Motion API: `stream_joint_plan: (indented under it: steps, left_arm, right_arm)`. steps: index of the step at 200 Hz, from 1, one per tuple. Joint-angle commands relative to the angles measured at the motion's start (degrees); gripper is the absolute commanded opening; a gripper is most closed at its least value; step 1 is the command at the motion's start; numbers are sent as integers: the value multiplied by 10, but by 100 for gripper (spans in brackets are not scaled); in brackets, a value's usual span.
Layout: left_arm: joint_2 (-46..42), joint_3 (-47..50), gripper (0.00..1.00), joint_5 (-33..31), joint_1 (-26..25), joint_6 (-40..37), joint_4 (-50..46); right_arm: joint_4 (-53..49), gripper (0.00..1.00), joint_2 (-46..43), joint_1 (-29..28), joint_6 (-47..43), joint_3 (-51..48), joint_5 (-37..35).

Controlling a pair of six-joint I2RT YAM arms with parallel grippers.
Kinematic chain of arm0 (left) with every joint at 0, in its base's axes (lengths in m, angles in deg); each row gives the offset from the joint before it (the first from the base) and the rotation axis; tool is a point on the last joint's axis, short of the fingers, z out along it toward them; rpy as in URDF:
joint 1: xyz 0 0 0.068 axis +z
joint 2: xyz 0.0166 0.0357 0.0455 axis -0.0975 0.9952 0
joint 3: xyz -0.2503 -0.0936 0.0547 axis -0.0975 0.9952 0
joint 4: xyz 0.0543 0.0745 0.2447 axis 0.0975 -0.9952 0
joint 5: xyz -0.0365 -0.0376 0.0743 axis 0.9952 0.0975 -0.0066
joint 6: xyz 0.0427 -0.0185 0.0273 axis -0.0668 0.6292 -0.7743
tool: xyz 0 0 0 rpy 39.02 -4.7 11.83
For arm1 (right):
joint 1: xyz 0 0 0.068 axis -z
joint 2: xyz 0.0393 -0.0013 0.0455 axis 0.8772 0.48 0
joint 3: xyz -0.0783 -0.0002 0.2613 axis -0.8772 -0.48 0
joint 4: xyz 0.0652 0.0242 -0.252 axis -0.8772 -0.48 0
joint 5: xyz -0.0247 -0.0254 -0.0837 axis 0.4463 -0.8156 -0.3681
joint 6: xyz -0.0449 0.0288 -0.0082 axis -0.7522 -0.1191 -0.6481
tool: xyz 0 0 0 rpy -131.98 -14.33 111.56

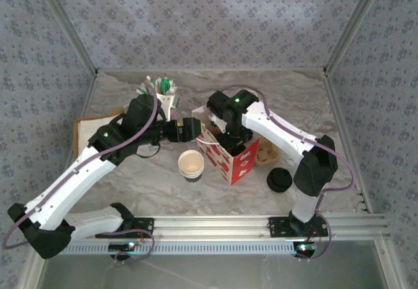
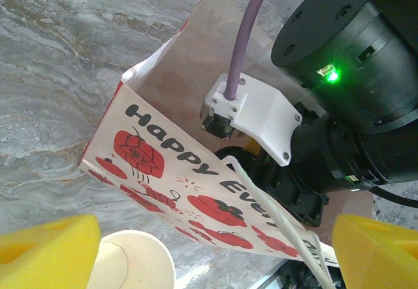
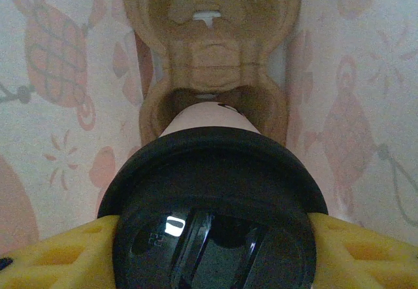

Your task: Pack the takeout coffee

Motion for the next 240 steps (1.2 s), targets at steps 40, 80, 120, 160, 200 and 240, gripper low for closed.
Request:
stream_joint_plan:
  steps: [40,80,120,160,200,240]
  left_arm:
    - [0,-6,92,-3,-4,-6,19]
    - [1,-6,92,-3,-4,-6,19]
    - [2,-7,92,-3,-3,-5,21]
    - [3,-8,92,-4,-4,-6,22]
    - [4,-8,92,-3,-3,-5,22]
    - [4,-9,92,-3,-4,-6,21]
  right_arm:
    - [2,63,2,7,-15,-11,15]
    - [3,63,3,8,-15,-15,17]
    - [0,63,4,9,-16,-15,19]
    - [-10,63,6,10,-16,-10,19]
    - [-14,63,8,9,-16,-8,20]
    - [-16,63,11,10,-16,-7,21]
